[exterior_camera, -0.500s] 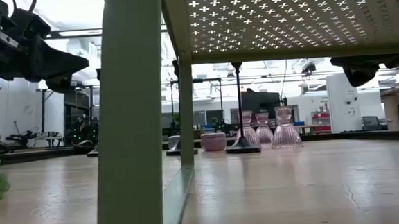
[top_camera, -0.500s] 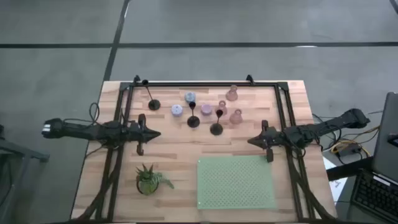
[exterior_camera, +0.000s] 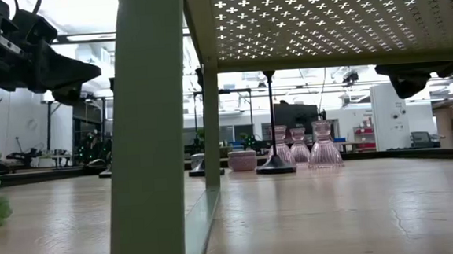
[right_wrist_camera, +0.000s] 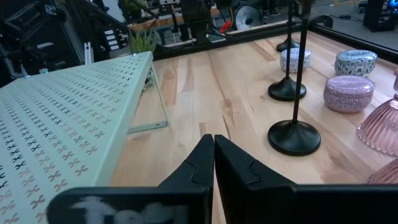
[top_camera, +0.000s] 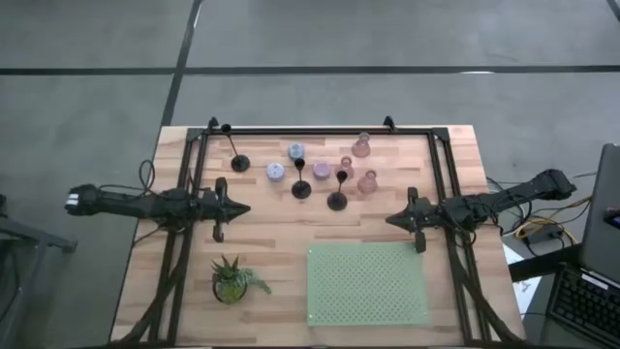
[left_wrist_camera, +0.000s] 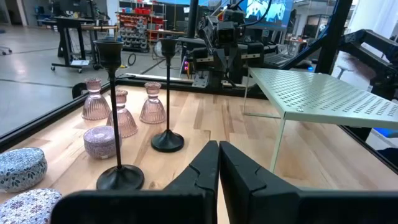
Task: Pick & Place candle stick holders
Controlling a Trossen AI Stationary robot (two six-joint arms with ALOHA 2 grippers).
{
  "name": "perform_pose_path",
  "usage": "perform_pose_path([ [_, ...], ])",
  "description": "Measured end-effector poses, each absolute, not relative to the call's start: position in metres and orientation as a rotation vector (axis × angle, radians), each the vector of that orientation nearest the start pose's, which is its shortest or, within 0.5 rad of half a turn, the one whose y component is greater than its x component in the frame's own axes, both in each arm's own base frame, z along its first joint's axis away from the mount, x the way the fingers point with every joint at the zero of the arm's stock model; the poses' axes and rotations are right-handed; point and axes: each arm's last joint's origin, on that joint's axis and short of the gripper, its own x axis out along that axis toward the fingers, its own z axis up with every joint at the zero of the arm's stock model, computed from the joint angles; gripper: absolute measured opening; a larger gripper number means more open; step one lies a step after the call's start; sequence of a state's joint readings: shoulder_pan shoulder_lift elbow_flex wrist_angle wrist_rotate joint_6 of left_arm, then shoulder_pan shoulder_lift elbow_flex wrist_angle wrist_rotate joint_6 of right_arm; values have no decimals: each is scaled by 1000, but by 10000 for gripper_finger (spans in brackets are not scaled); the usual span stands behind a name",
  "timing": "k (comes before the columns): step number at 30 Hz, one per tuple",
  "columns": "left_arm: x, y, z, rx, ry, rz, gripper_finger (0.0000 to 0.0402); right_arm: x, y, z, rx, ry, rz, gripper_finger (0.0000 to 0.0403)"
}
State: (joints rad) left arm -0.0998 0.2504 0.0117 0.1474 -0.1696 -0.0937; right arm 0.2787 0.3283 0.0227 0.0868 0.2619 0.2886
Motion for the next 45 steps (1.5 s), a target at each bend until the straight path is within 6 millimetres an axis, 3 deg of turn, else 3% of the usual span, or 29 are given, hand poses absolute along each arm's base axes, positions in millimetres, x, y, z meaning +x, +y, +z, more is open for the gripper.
perform_pose_path([
  [24,112,-6,160,-81,88,74,16,113,25,153,228,185,-13,9],
  [34,112,-6,160,-81,87,74,16,117,24,181,362,-98,-26,9],
  [40,112,-6,161,-81,87,74,16,126,22,187,359,-92,-63,9],
  [45,112,-6,160,-81,87,74,16,145,22,201,266,-1,-127,27],
])
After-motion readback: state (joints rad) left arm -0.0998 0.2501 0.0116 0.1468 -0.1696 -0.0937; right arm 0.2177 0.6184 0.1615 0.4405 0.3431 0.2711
